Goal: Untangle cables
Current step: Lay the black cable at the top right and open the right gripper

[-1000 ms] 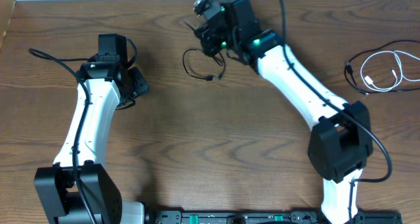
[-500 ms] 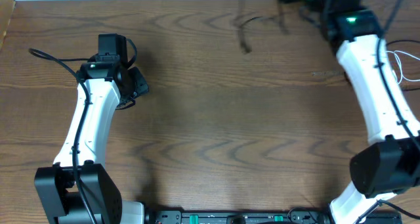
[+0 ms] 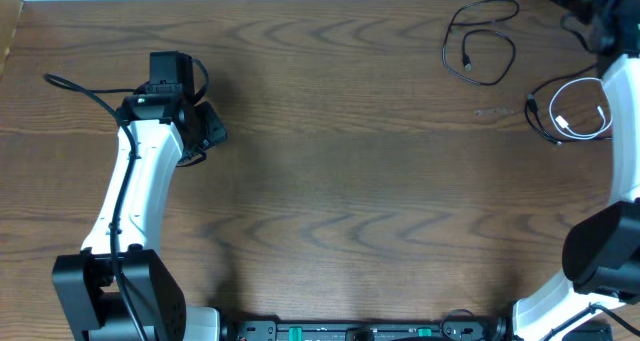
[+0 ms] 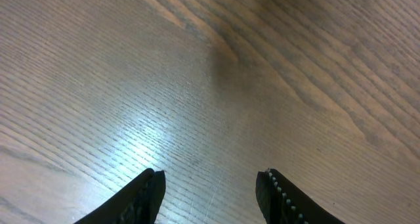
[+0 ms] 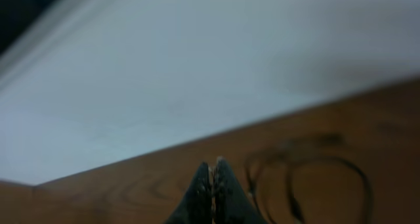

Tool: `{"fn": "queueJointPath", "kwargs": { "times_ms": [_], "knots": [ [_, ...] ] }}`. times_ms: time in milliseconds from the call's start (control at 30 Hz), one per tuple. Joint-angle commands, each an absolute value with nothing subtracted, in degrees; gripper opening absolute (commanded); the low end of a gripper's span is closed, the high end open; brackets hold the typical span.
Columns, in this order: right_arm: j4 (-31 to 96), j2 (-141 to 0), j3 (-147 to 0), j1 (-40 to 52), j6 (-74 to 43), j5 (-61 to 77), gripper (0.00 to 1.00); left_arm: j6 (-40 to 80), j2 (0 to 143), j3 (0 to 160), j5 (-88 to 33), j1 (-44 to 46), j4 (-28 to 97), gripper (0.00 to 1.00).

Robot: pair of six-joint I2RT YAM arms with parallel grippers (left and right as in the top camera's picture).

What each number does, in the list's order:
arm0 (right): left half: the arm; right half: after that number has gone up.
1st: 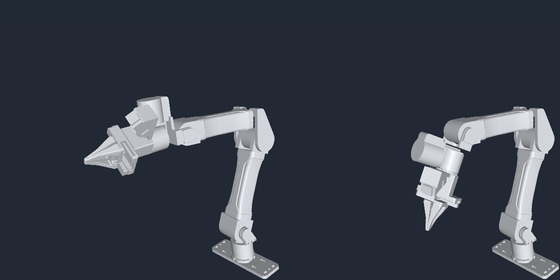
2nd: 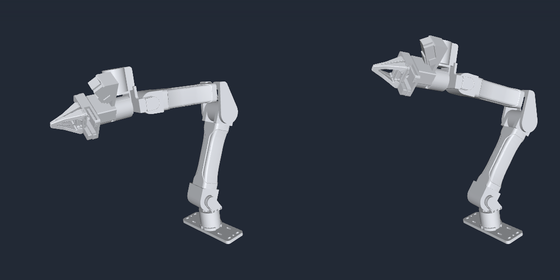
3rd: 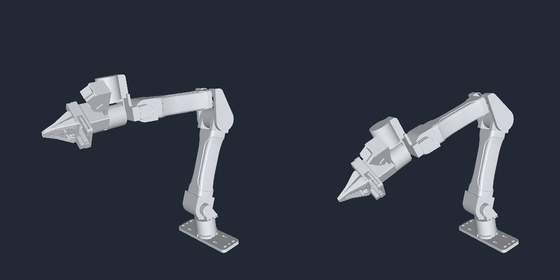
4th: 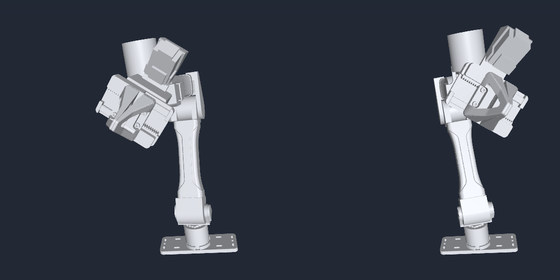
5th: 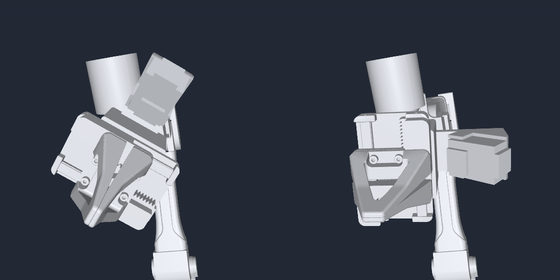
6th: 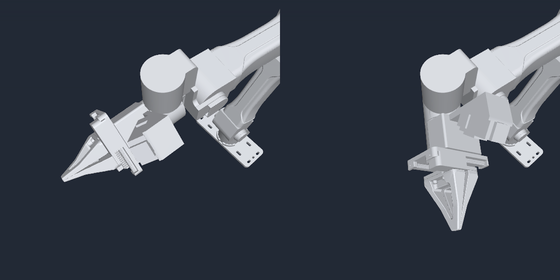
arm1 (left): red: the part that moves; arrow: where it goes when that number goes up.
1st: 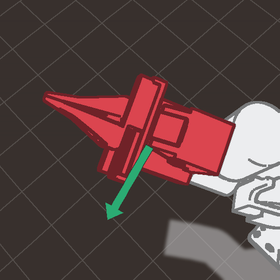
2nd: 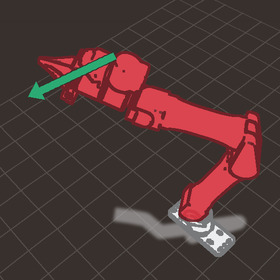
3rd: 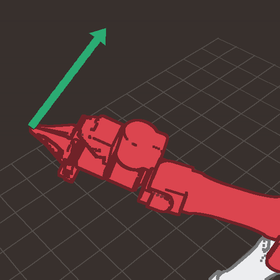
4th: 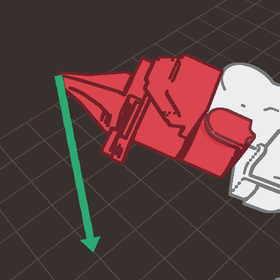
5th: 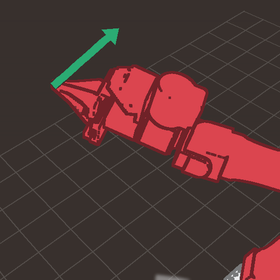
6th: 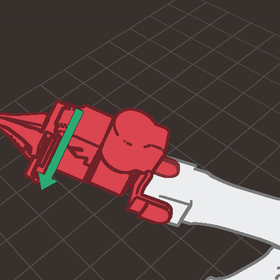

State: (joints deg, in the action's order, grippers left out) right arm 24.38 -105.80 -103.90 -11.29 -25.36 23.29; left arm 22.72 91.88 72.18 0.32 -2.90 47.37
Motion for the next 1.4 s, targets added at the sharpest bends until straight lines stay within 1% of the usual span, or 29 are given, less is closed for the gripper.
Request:
{"fn": "queueJointPath", "kwargs": {
  "times_ms": [0,100,167,267,467,600,767,900,933,1000,1100,1233,1367],
  "knots": [
    [28.1,-105.6,-104.2,-13.6,-24.9,22.2,0.01,23.3,90.8,72.1,0.4,-3.1,47.5,0.5],
    [31.6,-105.6,-104.2,-13.9,-18.3,22.1,0.02,23.3,90.8,72.1,0.4,-3.1,47.5,0.5],
    [33.1,-105.8,-104.2,-13.5,-14.5,22.0,0.07,23.3,90.8,72.1,0.4,-3.1,47.5,0.5],
    [34.1,-106.6,-104.2,-12.5,-10.2,21.7,0.18,23.3,90.8,72.1,0.4,-3.1,47.6,0.5],
    [33.7,-109.8,-104.2,-10.0,-9.3,21.1,0.28,23.2,90.8,72.1,-0.3,-3.1,47.6,0.5],
    [32.8,-113.3,-104.2,-8.5,-10.0,20.9,0.32,23.3,90.8,72.1,-0.9,-3.1,47.6,0.5],
    [29.9,-118.1,-104.2,-6.5,-18.8,19.9,0.43,23.3,90.8,72.1,-0.9,-3.1,47.5,0.5],
    [24.3,-121.4,-104.2,-4.6,-26.7,15.4,0.51,23.3,90.8,72.1,-0.9,-3.1,47.5,0.5],
    [22.7,-122.4,-104.2,-4.1,-30.2,13.8,0.53,23.3,90.8,72.1,-0.9,-3.1,47.6,0.5],
    [21.4,-123.8,-104.2,-3.3,-37.9,10.1,0.54,23.3,90.8,72.1,-0.9,-3.1,47.6,0.51],
    [20.9,-125.9,-104.2,-2.1,-51.5,4.6,0.59,23.3,90.8,72.1,-0.9,-3.1,47.5,0.51],
    [18.1,-128.6,-104.2,-1.2,-61.9,3.4,0.62,23.2,90.8,72.1,-0.8,-3.1,47.5,0.51],
    [14.7,-131.4,-104.2,-0.7,-66.4,3.4,0.63,23.2,90.8,72.1,-0.9,-3.1,47.5,0.51]
  ]
}}
